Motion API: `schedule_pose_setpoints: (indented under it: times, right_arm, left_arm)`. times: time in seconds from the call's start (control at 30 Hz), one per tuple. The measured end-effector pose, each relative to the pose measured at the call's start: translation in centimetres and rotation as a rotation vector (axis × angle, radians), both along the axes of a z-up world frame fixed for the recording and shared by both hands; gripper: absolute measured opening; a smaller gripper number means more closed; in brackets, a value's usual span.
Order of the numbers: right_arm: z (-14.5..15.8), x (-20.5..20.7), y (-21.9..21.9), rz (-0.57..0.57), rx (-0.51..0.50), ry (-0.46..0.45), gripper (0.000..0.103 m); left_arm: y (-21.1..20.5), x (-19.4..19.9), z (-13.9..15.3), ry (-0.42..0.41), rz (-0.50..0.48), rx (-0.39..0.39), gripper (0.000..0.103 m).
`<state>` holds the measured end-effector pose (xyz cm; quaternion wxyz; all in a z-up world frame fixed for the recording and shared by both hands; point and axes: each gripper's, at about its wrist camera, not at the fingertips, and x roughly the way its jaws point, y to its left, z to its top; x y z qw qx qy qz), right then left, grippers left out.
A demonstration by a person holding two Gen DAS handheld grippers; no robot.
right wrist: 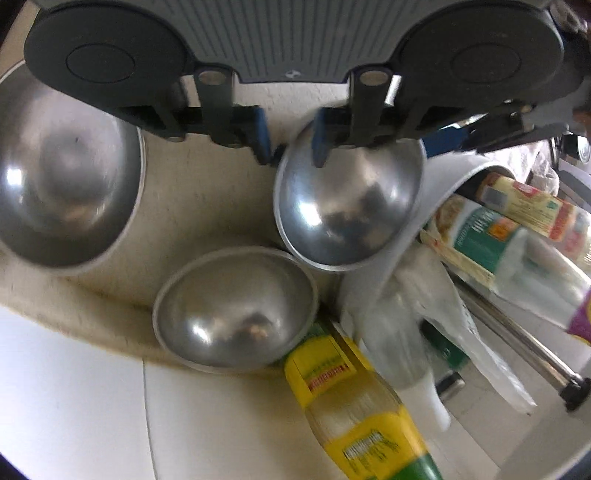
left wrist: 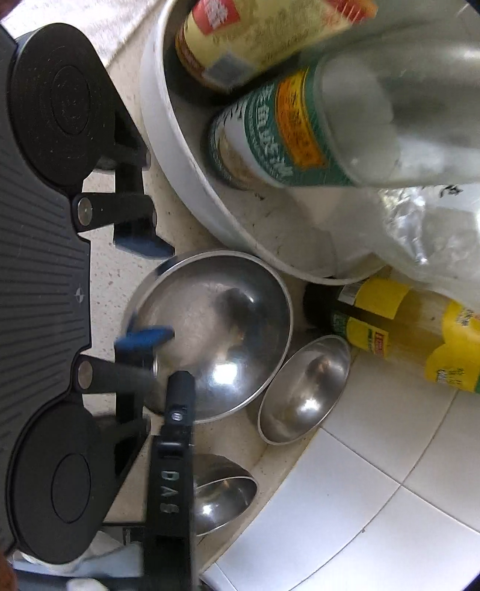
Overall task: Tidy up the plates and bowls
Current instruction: 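Bring both grippers to the rim of the large steel bowl by the bottles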
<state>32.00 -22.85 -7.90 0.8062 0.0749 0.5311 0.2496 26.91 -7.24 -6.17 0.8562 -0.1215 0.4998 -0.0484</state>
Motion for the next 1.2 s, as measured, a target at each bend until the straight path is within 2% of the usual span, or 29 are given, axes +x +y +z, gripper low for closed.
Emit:
schedule_pose_setpoints:
  times: [0.13, 0.33, 0.47, 0.6, 0.67, 0.83, 0.97, 1.03, 1.2]
  right_arm:
    - [-0.1, -0.8, -0.6, -0.004, -0.004, 0.022, 0.042]
    - [1.0, -2.8, -2.9, -0.019, 0.004, 0.042, 0.042]
    - [0.7, -3.6, -4.9, -0.062, 0.021, 0.077, 0.042]
    - [0.8, -3.9, -5.7, -0.107, 0.022, 0.069, 0.042]
    - [1.0, -4.0, -5.6, -0.109, 0.000, 0.049, 0.047]
    - [1.4, -4.2, -6.9, -0.159, 0.030, 0.031, 0.048]
    - [2.8, -5.1, -8.0, -0.162, 0.042, -0.020, 0.053]
    - [3.0, -5.3, -8.7, -0.176, 0.026, -0.034, 0.054]
    - [3.1, -5.7, -10.1, -0.218, 0.054, -0.018, 0.054]
  left_arm:
    - [-0.7, -0.6, -0.1, 0.004, -0.062, 0.026, 0.043]
    - [-1.8, -1.9, 0.6, 0.009, -0.131, -0.009, 0.043]
    - [-3.6, -2.3, 0.8, 0.005, -0.182, -0.004, 0.049]
    - [-4.4, -2.0, 0.9, 0.007, -0.191, 0.002, 0.051]
    - [-4.4, -2.1, 1.2, -0.010, -0.192, 0.011, 0.051]
    - [-4.3, -2.2, 2.6, -0.043, -0.189, 0.029, 0.055]
    - [-4.1, -3.1, 3.7, -0.070, -0.201, 0.062, 0.063]
    - [-3.8, -3.4, 4.3, -0.077, -0.205, 0.071, 0.063]
    - [-3.0, -4.3, 5.8, -0.116, -0.189, 0.096, 0.064]
